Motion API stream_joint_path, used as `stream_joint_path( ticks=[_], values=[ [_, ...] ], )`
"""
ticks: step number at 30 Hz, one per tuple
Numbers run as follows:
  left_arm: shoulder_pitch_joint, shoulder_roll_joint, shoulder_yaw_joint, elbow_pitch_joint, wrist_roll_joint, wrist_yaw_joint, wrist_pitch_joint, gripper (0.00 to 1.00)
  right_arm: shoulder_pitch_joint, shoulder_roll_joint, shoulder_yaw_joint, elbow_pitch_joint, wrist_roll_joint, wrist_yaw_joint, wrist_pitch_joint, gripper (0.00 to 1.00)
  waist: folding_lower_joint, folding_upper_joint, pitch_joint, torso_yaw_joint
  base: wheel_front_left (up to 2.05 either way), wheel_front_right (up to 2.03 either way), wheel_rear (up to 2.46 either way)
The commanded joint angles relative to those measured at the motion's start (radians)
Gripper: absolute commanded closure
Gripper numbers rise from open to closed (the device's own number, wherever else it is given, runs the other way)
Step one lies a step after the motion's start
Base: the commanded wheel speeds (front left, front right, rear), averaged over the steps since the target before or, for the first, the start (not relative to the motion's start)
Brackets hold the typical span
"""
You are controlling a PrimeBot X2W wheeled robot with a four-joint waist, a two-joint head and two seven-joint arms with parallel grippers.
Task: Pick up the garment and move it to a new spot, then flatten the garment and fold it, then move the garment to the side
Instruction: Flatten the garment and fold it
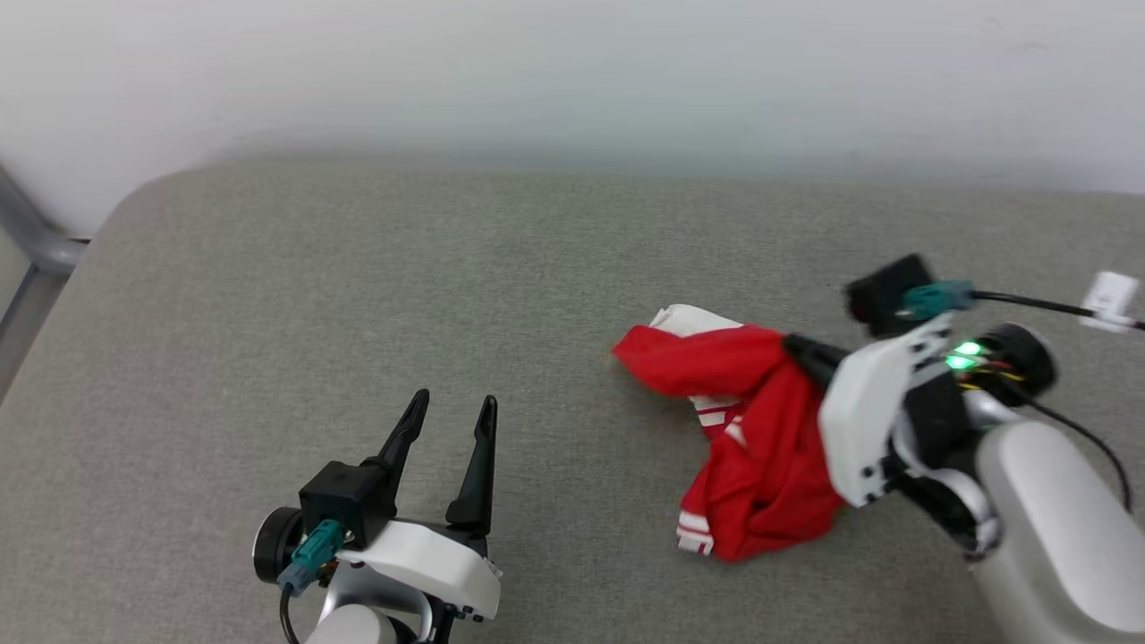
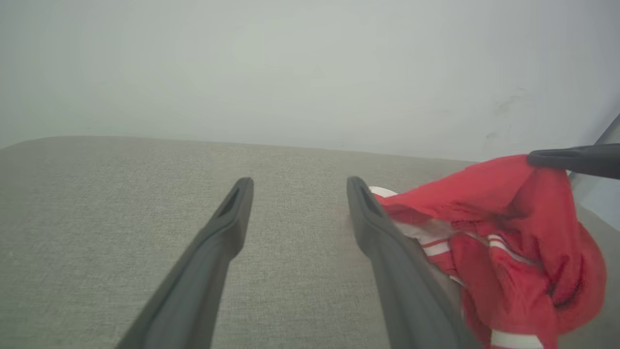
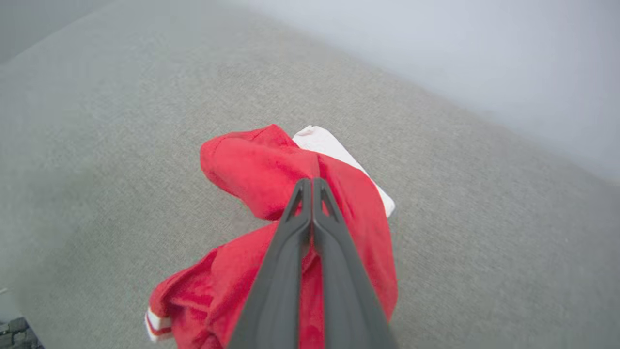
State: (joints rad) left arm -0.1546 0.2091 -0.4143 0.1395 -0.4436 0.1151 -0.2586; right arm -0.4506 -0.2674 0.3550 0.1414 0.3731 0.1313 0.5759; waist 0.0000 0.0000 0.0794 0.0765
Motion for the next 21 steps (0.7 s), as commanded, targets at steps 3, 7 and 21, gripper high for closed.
stream_joint_path(
  ticks=[3, 7, 21],
  values=[
    [0.014, 0.004, 0.002, -0.006, -0.002, 0.007, -0.003, 0.0, 0.081, 0.026, -0.126, -0.021, -0.025, -0.001, -0.019, 1.0, 0.0, 0.0, -0.01, -0.028, 0.0, 0.0, 0.0],
    [0.018, 0.008, 0.001, -0.006, -0.008, 0.006, 0.003, 0.0, 0.217, 0.098, -0.364, -0.049, -0.057, -0.001, -0.039, 1.0, 0.0, 0.0, -0.012, -0.045, 0.0, 0.0, 0.0],
    [0.033, 0.024, -0.005, 0.003, -0.017, 0.017, 0.02, 0.0, 0.504, 0.216, -0.708, 0.125, 0.046, -0.001, -0.332, 0.0, 0.0, 0.0, -0.024, -0.053, 0.0, 0.0, 0.0]
  ],
)
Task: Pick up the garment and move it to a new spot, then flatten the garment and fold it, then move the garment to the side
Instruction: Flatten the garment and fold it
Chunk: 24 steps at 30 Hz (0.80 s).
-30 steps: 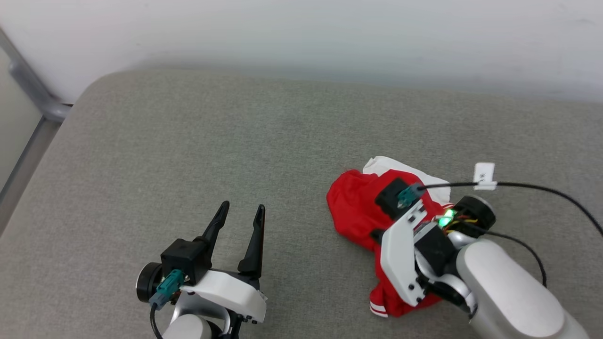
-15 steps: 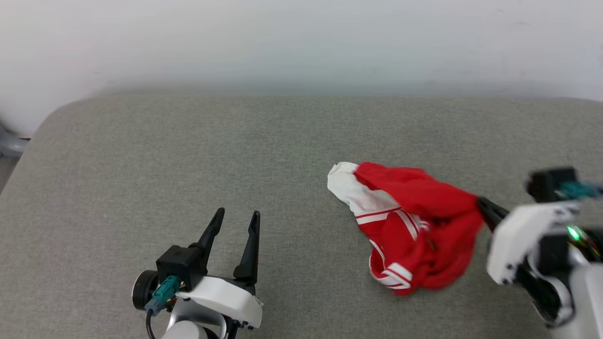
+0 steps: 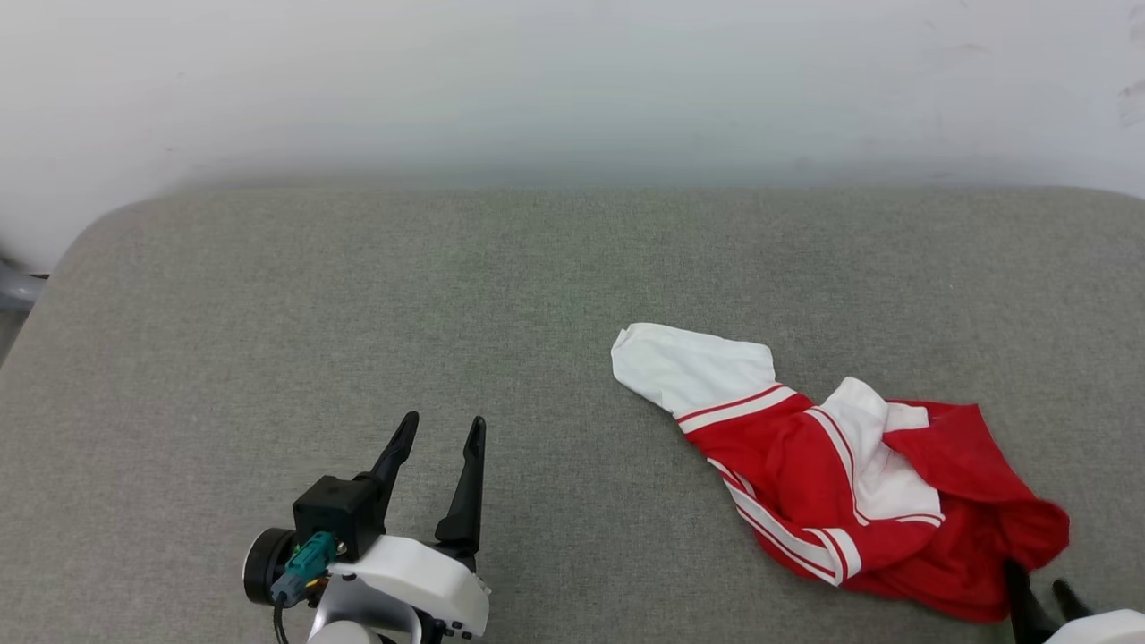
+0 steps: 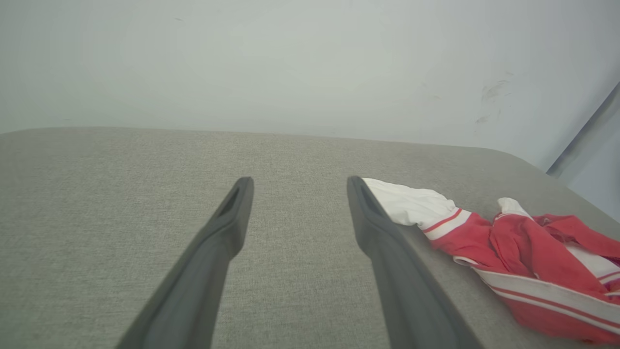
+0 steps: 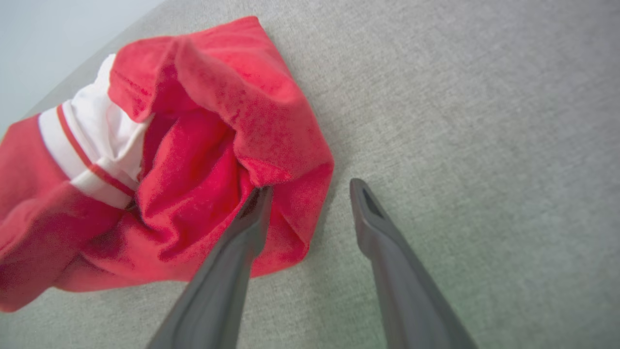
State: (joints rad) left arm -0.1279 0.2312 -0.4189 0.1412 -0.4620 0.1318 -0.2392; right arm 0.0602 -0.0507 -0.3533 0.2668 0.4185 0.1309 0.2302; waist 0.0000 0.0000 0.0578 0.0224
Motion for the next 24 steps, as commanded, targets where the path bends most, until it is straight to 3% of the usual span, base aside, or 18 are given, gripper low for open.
stream_joint_path(
  ticks=[1, 5, 9, 24],
  values=[
    [0.01, 0.004, -0.001, 0.001, 0.0, 0.001, 0.002, 0.0, -0.012, 0.0, 0.006, -0.006, 0.005, 0.0, -0.032, 0.0, 0.0, 0.0, -0.007, 0.001, 0.0, 0.0, 0.0],
    [0.023, 0.009, 0.001, 0.001, -0.006, 0.008, 0.004, 0.0, -0.019, 0.0, 0.018, -0.06, -0.039, 0.0, -0.209, 0.0, 0.0, 0.0, -0.027, 0.005, 0.0, 0.0, 0.0],
    [0.04, 0.016, 0.003, -0.005, -0.009, 0.017, 0.008, 0.0, 0.0, 0.0, 0.034, -0.131, -0.102, 0.0, -0.298, 0.0, 0.0, 0.0, -0.048, 0.007, 0.0, 0.0, 0.0],
    [0.077, 0.044, 0.009, -0.043, -0.016, 0.05, 0.038, 0.0, 0.115, 0.0, 0.145, -0.483, -0.229, 0.0, -0.128, 0.0, 0.0, 0.0, -0.073, -0.012, 0.0, 0.0, 0.0]
  ],
)
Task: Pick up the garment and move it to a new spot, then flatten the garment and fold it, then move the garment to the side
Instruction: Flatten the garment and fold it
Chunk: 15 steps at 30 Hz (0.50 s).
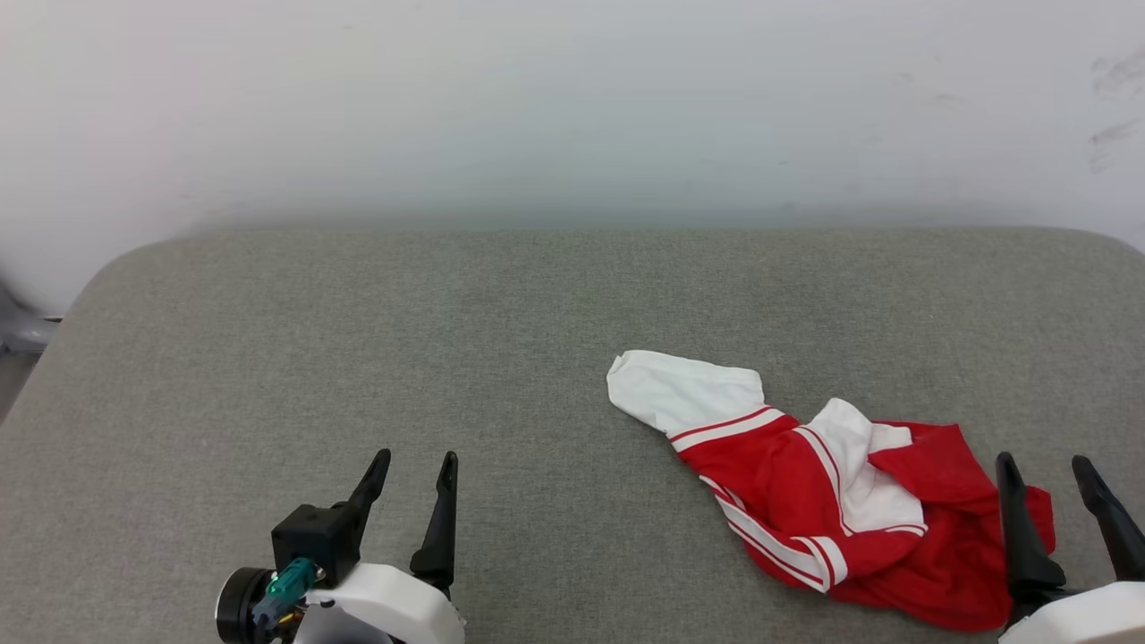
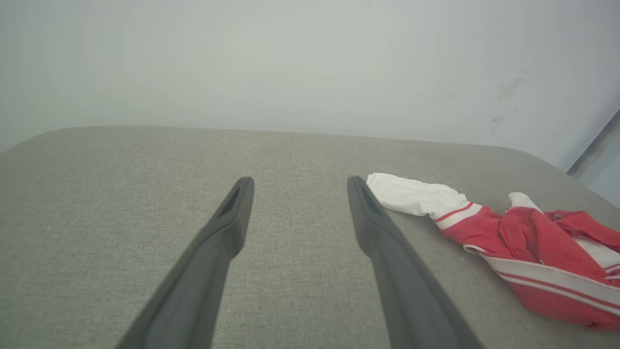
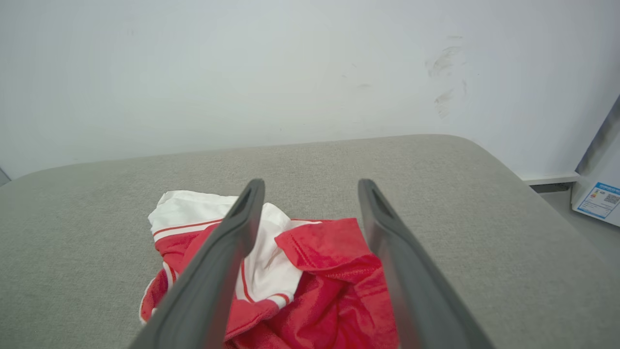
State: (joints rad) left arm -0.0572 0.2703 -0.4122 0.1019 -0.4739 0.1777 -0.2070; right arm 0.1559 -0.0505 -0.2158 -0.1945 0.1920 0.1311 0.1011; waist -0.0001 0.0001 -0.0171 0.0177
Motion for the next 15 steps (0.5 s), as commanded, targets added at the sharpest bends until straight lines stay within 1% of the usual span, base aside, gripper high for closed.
stream_joint_path(
  ticks=[1, 5, 7, 11, 15],
  values=[
    [0.0, 0.008, 0.0, -0.003, -0.002, 0.003, 0.016, 0.0, 0.023, 0.0, 0.015, -0.039, -0.004, -0.001, 0.005, 0.0, 0.0001, -0.0001, 0.003, -0.013, 0.0, 0.0, 0.0],
    [-0.062, 0.016, -0.022, 0.0, 0.0, -0.015, 0.075, 0.0, 0.032, 0.0, 0.042, -0.092, 0.009, -0.001, 0.018, 0.0, 0.0001, -0.0001, 0.015, -0.043, 0.0, 0.0, 0.0],
    [-0.108, 0.013, -0.041, 0.012, -0.001, -0.035, 0.122, 0.0, 0.021, 0.0, 0.052, -0.112, 0.003, -0.001, 0.017, 0.0, 0.0001, -0.0001, 0.035, -0.061, 0.0, 0.0, 0.0],
    [-0.239, -0.004, -0.084, 0.063, -0.013, -0.095, 0.223, 0.0, -0.015, 0.0, 0.074, -0.13, 0.01, -0.001, 0.015, 0.0, 0.0001, -0.0001, 0.089, -0.101, 0.0, 0.0, 0.0],
    [-0.374, -0.019, -0.125, 0.153, -0.041, -0.175, 0.34, 0.0, -0.05, 0.0, 0.089, -0.127, 0.018, -0.001, 0.007, 0.0, 0.0001, -0.0001, 0.15, -0.141, 0.0, 0.0, 0.0]
  ],
)
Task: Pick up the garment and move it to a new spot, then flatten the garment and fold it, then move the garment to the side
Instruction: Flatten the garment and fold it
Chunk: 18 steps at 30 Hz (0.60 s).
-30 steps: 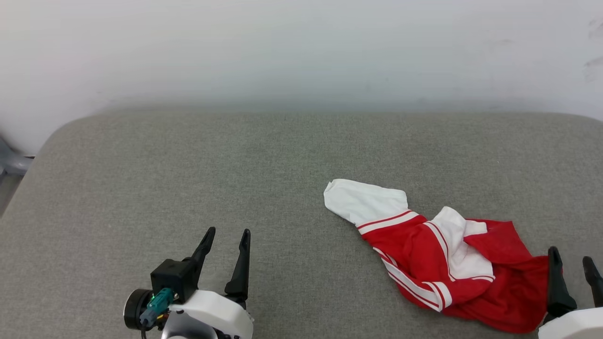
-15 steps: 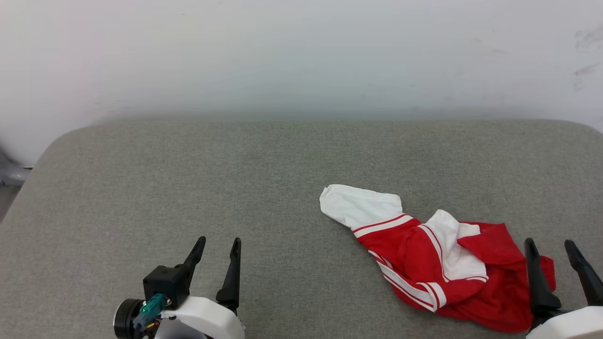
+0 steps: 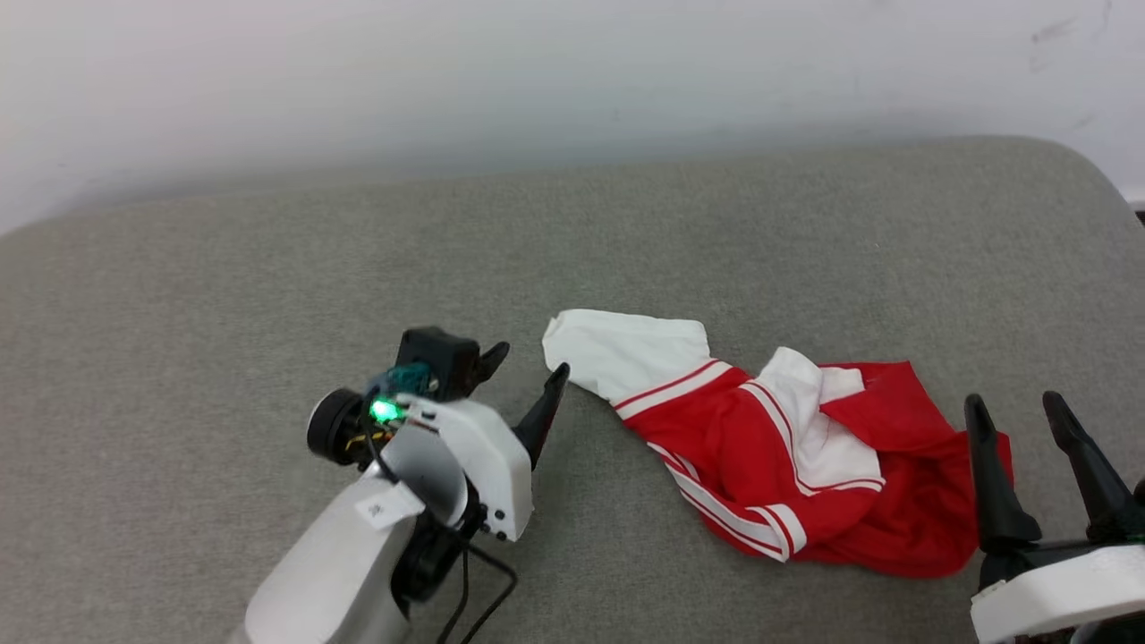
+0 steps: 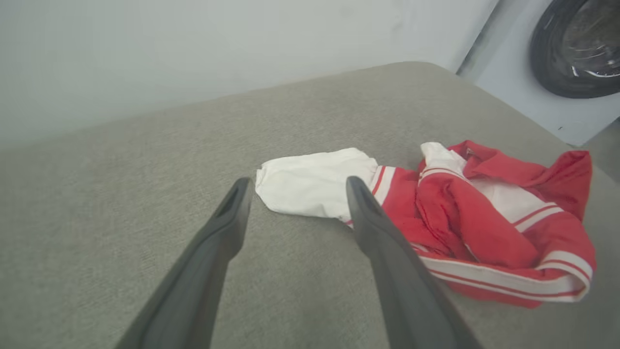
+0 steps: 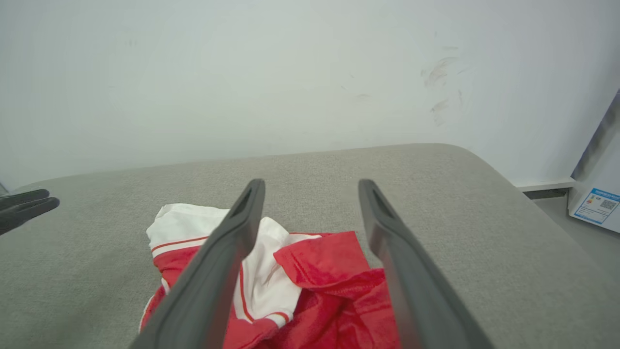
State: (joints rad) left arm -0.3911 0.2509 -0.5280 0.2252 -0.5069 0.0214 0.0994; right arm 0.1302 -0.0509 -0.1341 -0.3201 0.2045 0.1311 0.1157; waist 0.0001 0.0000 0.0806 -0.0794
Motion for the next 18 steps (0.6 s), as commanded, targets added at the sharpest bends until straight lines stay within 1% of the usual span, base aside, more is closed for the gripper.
stream_joint_path(
  ticks=[1, 2, 3, 5, 6, 9, 13, 18],
  values=[
    [-0.072, -0.007, -0.01, 0.049, -0.021, -0.035, 0.058, 0.0, -0.032, 0.001, 0.012, 0.003, 0.008, -0.001, -0.009, 0.0, -0.0001, 0.0, 0.069, -0.055, 0.0, 0.0, 0.0],
    [-0.072, -0.007, -0.01, 0.049, -0.021, -0.035, 0.058, 0.0, -0.032, 0.001, 0.012, 0.003, 0.008, -0.001, -0.009, 0.0, -0.0001, 0.0, 0.069, -0.055, 0.0, 0.0, 0.0],
    [-0.134, -0.011, -0.022, 0.091, -0.031, -0.062, 0.112, 0.0, -0.045, 0.001, 0.015, 0.008, 0.011, -0.001, -0.017, 0.0, -0.0001, 0.0, 0.101, -0.073, 0.0, 0.0, 0.0],
    [-0.188, -0.019, -0.037, 0.132, -0.042, -0.084, 0.169, 0.0, -0.053, 0.001, 0.016, 0.019, 0.02, -0.001, -0.021, 0.0, -0.0001, 0.0, 0.13, -0.088, 0.0, 0.0, 0.0],
    [-0.188, -0.019, -0.037, 0.132, -0.042, -0.084, 0.169, 0.0, -0.053, 0.001, 0.016, 0.019, 0.02, -0.001, -0.021, 0.0, -0.0001, 0.0, 0.13, -0.088, 0.0, 0.0, 0.0],
    [-0.272, -0.021, -0.066, 0.197, -0.047, -0.112, 0.253, 0.0, -0.069, 0.001, 0.019, 0.033, 0.032, -0.001, -0.036, 0.0, -0.0001, 0.0, 0.17, -0.108, 0.0, 0.0, 0.0],
    [-0.361, -0.016, -0.111, 0.294, -0.045, -0.132, 0.36, 0.0, -0.083, 0.001, 0.022, 0.055, 0.039, -0.001, -0.054, 0.0, -0.0001, 0.0, 0.208, -0.128, 0.0, 0.0, 0.0],
    [-0.434, -0.025, -0.167, 0.419, -0.049, -0.145, 0.463, 0.0, -0.097, 0.001, 0.025, 0.085, 0.062, -0.001, -0.079, 0.0, -0.0001, 0.0, 0.242, -0.141, 0.0, 0.0, 0.0]
  ],
)
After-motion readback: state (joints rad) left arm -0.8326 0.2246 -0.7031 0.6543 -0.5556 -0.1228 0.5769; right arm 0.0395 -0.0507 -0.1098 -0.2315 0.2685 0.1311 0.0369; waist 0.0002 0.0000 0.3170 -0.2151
